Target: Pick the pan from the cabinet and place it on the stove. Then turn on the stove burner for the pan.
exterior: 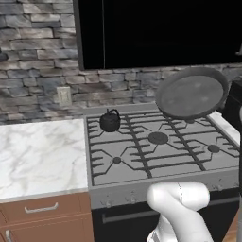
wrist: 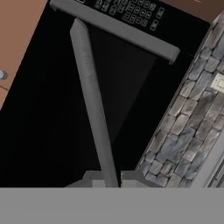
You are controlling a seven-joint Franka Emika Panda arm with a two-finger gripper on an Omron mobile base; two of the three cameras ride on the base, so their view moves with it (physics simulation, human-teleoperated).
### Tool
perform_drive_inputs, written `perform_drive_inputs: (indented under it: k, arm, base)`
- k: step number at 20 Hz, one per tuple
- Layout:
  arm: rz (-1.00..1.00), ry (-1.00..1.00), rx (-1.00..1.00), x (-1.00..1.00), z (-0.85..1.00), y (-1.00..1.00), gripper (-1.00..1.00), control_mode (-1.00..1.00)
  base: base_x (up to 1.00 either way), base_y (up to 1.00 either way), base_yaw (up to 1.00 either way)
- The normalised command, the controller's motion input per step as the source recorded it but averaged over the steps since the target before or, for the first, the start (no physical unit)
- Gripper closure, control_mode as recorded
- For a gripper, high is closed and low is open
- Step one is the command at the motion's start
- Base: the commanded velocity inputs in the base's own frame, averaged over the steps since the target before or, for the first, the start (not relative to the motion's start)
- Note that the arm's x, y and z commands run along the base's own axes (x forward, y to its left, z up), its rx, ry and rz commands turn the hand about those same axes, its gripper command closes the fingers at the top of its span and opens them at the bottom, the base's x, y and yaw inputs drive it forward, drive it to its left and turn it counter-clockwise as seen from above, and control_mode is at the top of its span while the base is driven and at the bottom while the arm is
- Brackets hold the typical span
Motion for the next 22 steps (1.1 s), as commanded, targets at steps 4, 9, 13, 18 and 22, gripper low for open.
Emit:
perform_drive_inputs:
  k: [4,9,13,18,22]
  arm:
    - [0.0,0.0,0.0,0.0,0.0,0.0,1.0,1.0]
    - [0.0,0.0,0.0,0.0,0.0,0.0,1.0,1.0]
    - [0.0,0.0,0.0,0.0,0.0,0.0,1.0,1.0]
    - [0.0,0.0,0.0,0.0,0.0,0.0,1.0,1.0]
    - [0.0,0.0,0.0,0.0,0.0,0.0,1.0,1.0]
  base:
    - [0.32,0.09,0.0]
    - [0.03,0.16,-0.03]
    - [0.0,0.4,-0.05]
    - [0.01,0.38,-0.04]
    - [0.17,0.12,-0.02]
